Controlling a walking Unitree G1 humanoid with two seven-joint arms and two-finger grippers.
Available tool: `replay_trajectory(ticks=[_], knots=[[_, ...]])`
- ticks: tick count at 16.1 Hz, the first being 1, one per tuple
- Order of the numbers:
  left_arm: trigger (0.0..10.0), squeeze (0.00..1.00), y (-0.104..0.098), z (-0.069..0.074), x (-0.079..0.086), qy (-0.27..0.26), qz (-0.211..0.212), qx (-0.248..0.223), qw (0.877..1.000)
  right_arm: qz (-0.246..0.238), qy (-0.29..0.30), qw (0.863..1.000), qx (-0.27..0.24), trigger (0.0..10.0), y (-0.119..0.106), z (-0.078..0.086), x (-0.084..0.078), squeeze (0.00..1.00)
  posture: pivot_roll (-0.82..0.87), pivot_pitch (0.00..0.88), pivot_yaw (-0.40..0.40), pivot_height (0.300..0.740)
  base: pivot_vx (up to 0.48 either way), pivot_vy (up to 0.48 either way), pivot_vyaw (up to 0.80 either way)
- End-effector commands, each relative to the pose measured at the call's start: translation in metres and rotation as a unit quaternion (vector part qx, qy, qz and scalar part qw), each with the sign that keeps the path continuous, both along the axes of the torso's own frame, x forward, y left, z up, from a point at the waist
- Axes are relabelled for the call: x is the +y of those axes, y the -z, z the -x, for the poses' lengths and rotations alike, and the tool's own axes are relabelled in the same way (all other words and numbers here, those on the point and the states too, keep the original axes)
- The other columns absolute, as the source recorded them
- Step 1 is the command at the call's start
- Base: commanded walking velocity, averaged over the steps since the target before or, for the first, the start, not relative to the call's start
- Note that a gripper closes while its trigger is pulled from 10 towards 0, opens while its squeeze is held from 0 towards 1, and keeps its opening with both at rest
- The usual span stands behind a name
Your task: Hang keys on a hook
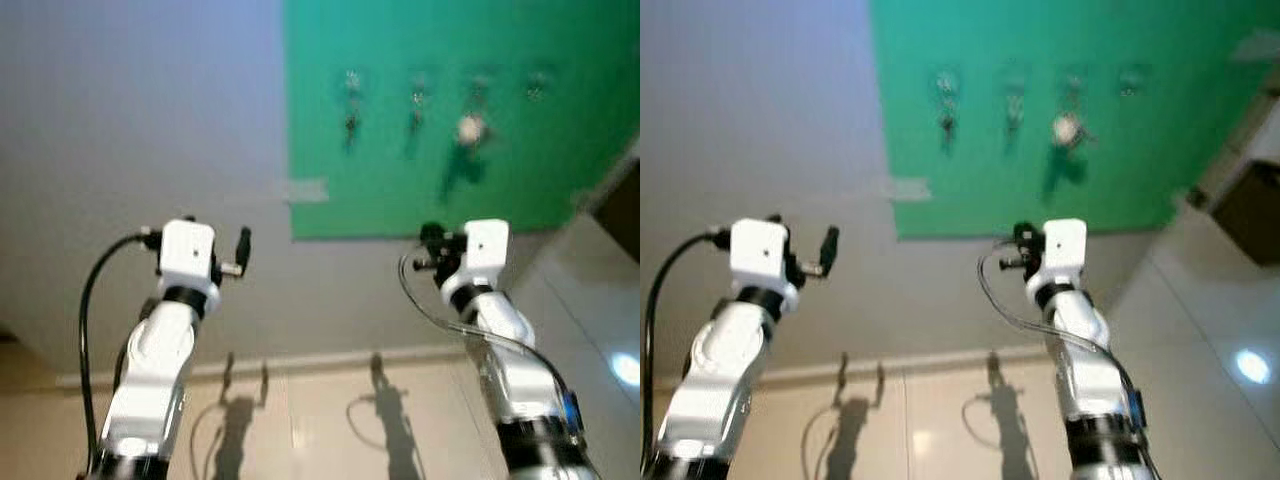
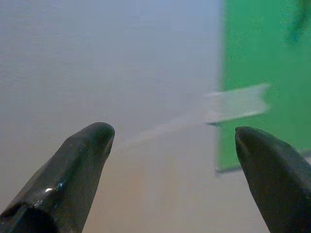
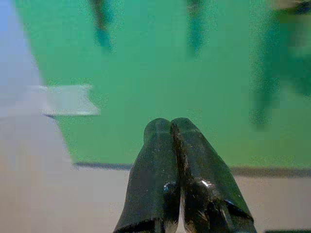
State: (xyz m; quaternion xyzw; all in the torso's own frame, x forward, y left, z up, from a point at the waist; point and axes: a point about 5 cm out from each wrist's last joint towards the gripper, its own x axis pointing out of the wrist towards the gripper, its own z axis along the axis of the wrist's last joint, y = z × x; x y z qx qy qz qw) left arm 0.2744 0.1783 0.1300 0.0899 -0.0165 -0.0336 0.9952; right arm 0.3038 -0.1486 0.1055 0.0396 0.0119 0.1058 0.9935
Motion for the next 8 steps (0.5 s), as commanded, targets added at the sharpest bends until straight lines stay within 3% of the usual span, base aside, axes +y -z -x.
replay_trajectory(ticks=[1,5,6,8], knots=[[10.0,0.00,0.0021,-0.0005,0.0041,-0.010,0.009,0.005,1.000,-0.011,-0.005,1.000,-0.005,10.0,-0.0035,-0.0020,0.0048,0.00,0.01,0.000,-0.013,0.740,0.000,0.000,0.00],[10.0,0.00,0.0036,-0.0030,0.0002,0.001,-0.016,0.008,1.000,0.000,-0.005,1.000,-0.012,10.0,-0.0044,-0.0015,0.0022,0.00,0.00,0.000,-0.002,0.740,0.000,0.000,0.00],[10.0,0.00,0.0030,-0.0051,-0.0012,0.001,0.003,0.013,1.000,0.003,0.003,1.000,-0.011,10.0,-0.0044,-0.0019,0.0012,0.00,0.00,0.000,0.007,0.740,0.000,0.000,0.00],[10.0,0.00,-0.0013,-0.0099,-0.0024,-0.002,0.014,0.012,1.000,0.001,0.005,1.000,-0.014,10.0,-0.0054,-0.0022,0.0012,0.00,-0.02,0.000,0.019,0.740,0.000,-0.364,0.60]])
